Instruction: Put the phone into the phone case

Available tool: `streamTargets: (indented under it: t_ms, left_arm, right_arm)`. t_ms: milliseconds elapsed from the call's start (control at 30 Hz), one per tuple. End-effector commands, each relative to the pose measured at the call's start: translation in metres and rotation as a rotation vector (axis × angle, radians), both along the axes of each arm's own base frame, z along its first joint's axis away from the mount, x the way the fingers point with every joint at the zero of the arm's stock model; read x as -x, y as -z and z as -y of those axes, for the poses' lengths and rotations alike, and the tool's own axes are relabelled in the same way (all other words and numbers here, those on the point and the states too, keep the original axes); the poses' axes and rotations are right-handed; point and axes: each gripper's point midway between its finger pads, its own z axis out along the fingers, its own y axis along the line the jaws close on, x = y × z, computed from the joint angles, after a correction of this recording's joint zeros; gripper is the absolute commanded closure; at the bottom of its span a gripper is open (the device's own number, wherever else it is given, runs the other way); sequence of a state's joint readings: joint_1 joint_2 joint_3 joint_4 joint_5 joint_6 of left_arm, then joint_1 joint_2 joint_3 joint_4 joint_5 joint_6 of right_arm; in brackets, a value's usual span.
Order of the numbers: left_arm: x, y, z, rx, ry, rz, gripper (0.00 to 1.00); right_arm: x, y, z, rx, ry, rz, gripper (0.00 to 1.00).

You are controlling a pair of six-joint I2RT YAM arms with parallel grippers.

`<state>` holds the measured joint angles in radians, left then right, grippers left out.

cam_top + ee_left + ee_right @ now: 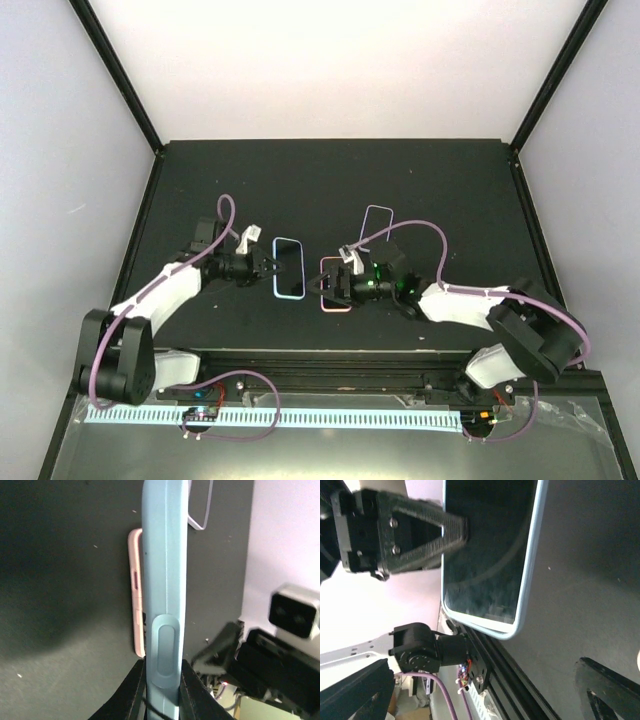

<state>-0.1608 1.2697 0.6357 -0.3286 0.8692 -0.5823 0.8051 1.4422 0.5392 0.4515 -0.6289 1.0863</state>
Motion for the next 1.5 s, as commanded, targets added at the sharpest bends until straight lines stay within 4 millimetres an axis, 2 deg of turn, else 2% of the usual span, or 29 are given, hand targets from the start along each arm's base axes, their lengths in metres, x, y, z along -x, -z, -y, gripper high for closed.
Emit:
streamTargets:
  t_ms: [0, 267, 533, 733, 867, 1000, 1067, 1167, 1300, 1400, 1467]
  left_arm:
    - [-0.025, 0.001, 0.0, -0.04, 0.018, 0.036, 0.98]
    - [-0.051, 0.02, -0.003, -0.098, -0.002, 0.008, 0.95]
    - [-0.059, 0.05, -0.004, -0.127, -0.01, -0.049, 0.92]
    - [-0.06, 0.067, -0.01, -0.17, -0.034, -0.089, 0.78]
    - [-0.059, 0.071, -0.013, -0.198, -0.046, -0.104, 0.71]
    - [-0.056, 0.065, -0.02, -0.239, -0.063, -0.094, 0.54]
    - [-0.055, 0.06, -0.025, -0.27, -0.077, -0.088, 0.45]
    - [-0.054, 0.049, -0.032, -0.308, -0.102, -0.058, 0.36]
    - [-0.052, 0.028, -0.037, -0.322, -0.123, -0.008, 0.22]
    - [-0.048, 0.007, -0.039, -0.323, -0.134, 0.048, 0.03]
    - [-0.045, -0.008, -0.042, -0.33, -0.142, 0.087, 0.01]
  right_arm:
    - [0.009, 0.013, 0.008, 0.113, 0.04, 0.071, 0.0]
    - [0.018, 0.014, 0.027, 0.189, 0.121, 0.128, 0.0]
    - [0.019, 0.011, 0.069, 0.264, 0.301, 0.146, 0.0]
    - [0.023, -0.011, 0.094, 0.29, 0.394, 0.2, 0.0]
    - [0.025, -0.011, 0.106, 0.306, 0.422, 0.186, 0.0]
    - [0.03, -0.021, 0.115, 0.356, 0.415, 0.185, 0.0]
    - [0.031, -0.02, 0.121, 0.365, 0.426, 0.183, 0.0]
    - [0.029, -0.02, 0.128, 0.345, 0.459, 0.201, 0.0]
    - [0.025, -0.04, 0.127, 0.253, 0.471, 0.294, 0.0]
    - [0.016, -0.052, 0.137, 0.278, 0.525, 0.352, 0.0]
    - [0.011, -0.053, 0.144, 0.327, 0.551, 0.381, 0.0]
